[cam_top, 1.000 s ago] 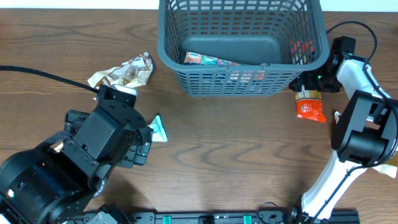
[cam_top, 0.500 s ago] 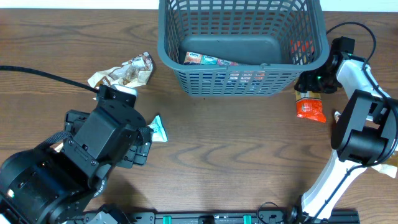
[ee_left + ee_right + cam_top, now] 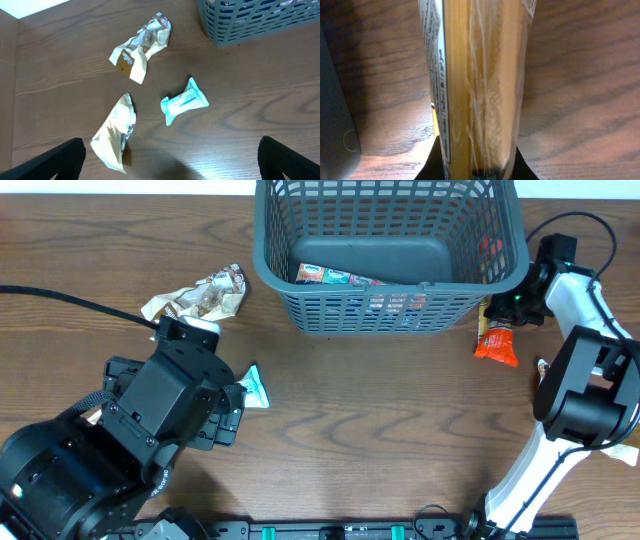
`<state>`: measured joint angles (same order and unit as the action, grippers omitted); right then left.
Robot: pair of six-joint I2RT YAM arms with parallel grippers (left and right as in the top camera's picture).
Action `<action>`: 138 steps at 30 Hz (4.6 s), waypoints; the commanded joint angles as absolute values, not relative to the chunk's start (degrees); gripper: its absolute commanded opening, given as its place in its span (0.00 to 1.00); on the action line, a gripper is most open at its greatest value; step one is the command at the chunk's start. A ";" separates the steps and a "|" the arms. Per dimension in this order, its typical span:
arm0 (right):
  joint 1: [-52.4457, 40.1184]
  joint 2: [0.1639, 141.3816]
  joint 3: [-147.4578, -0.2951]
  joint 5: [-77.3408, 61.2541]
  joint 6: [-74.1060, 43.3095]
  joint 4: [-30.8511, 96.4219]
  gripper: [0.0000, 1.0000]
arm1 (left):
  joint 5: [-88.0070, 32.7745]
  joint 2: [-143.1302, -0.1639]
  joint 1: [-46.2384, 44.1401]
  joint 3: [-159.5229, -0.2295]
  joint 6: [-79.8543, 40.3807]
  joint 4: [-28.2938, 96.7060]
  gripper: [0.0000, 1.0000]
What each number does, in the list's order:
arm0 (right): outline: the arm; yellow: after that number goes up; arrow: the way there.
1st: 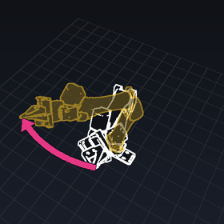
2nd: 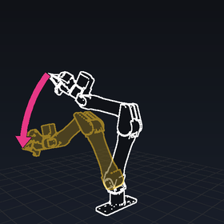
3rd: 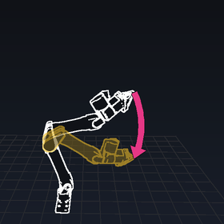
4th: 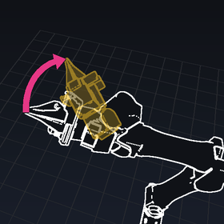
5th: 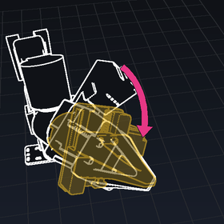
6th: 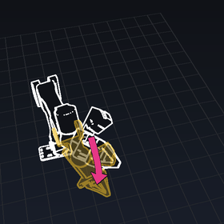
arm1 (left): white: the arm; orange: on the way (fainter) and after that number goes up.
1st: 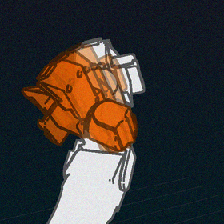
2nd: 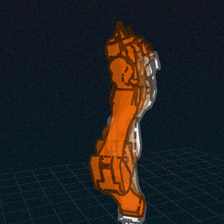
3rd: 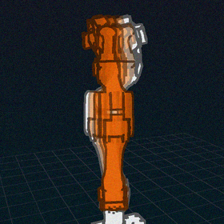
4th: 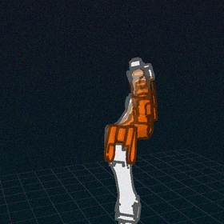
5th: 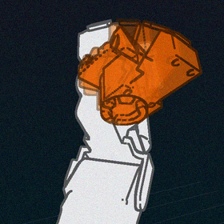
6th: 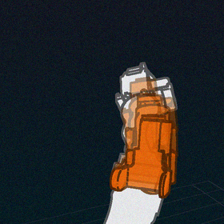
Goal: Pack container
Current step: 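Lift the spaghetti package and carry it over the basket, then lower the spaghetti into the basket beside the tissues and release, then move the right gripper down to the PaiRee snack bag at right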
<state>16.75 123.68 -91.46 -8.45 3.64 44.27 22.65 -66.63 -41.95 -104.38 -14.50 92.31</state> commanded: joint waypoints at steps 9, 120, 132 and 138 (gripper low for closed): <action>25.98 123.74 -118.39 -7.44 -1.89 62.57 0.02 | 23.16 -66.65 -41.91 -104.07 -13.74 96.77 0.99; -1.32 126.93 -168.99 -7.46 4.99 69.23 0.80 | 22.94 -66.54 -41.91 -104.07 -13.54 96.79 0.99; 9.04 119.59 -179.89 15.73 -18.22 82.54 0.99 | 22.94 -66.54 -41.91 -104.07 -13.52 96.77 0.99; 11.60 118.26 -179.89 12.45 -15.53 93.51 0.99 | 22.96 -66.54 -41.91 -104.07 -13.52 96.79 0.99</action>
